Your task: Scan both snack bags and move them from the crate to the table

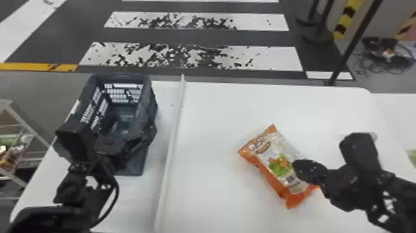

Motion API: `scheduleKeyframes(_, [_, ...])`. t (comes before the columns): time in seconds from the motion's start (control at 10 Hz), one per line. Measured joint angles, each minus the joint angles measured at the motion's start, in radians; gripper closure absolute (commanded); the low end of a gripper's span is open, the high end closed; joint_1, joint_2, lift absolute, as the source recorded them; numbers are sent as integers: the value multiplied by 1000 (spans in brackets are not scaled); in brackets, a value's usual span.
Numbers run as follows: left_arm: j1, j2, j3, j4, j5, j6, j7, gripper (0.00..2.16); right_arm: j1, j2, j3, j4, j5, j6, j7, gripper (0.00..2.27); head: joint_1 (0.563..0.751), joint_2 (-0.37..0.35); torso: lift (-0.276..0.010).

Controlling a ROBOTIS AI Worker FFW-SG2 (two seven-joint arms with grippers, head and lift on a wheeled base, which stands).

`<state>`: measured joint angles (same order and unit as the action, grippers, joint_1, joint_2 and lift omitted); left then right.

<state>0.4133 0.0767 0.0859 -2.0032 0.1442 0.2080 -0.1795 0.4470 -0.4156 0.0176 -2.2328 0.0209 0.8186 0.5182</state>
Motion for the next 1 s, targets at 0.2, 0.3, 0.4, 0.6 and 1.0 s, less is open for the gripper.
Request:
scheduleKeyframes(0.2, [2, 0, 1, 2, 0, -1, 0, 87, 23, 0, 10, 4, 2, 11, 6, 2250, 695, 43, -88])
scheduleKeyframes(0.3, [2, 0, 1, 4, 0, -3, 0, 87, 26, 0, 21, 27, 7, -2, 6, 2250, 695, 45, -88])
scheduleKeyframes(0.4, [2, -1, 0, 4, 0, -3, 0, 87, 15, 1, 38, 68, 13, -23, 5, 2250, 695, 47, -88])
scheduleKeyframes(0.6, [3, -1, -2, 4, 0, -3, 0, 87, -12, 1, 68, 137, 24, -55, 5, 2250, 695, 48, -88])
scheduleKeyframes(1.0, [4, -2, -2, 5, 0, -6, 0, 87, -47, 1, 115, 236, 42, -89, 4, 2250, 695, 54, -88])
